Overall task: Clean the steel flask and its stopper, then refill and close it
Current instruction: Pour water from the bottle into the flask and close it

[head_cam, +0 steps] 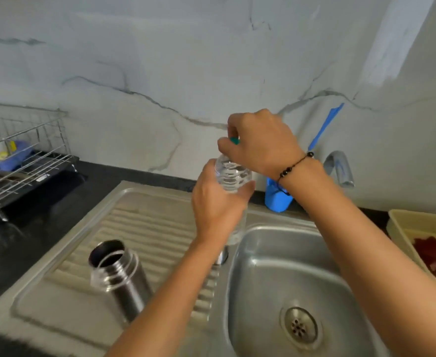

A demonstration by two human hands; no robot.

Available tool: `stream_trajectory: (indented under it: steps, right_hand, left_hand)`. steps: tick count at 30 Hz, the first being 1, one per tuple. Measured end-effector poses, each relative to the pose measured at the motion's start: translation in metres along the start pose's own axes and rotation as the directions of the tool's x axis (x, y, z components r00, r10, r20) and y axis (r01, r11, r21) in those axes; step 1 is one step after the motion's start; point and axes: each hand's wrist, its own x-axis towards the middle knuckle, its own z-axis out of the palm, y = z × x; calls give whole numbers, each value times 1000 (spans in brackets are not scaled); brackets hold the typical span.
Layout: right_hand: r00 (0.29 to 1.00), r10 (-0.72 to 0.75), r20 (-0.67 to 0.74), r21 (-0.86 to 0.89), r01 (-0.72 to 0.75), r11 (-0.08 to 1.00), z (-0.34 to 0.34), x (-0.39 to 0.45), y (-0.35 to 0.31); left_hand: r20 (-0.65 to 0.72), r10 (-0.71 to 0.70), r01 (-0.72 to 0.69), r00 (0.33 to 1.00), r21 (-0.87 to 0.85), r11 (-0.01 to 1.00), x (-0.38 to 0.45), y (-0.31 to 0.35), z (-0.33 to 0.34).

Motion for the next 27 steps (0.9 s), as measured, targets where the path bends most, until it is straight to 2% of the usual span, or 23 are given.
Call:
stream_trajectory:
  steps: [5,9,12,16,22,27]
  right_hand:
    - [999,-25,49,105,19,994,-4,-76,-48]
    - [994,-48,95,119,37,992,10,-125,-79]
    - [989,-51,140,116,34,993,27,-144,-96]
    - [975,17,219,95,-38,995,46,-154,-115]
    - [957,72,281,25,-82,996,52,-160,-141]
    - [906,167,389,-187,-100,977,40,-154,-154]
  left_hand:
    - [92,-84,84,992,7,996,-82,-17,-54]
    - [154,-27,25,988,12,1000,-122,-43,-82]
    - [214,-39,29,976,49,998,-136,-66,-95]
    - [246,-39,33,968,27,999,-148,-92,-108]
    - [294,-41,38,955,16,999,-152,-111,-122]
    - [420,11,-18,908,11,1000,-150,-117,-127]
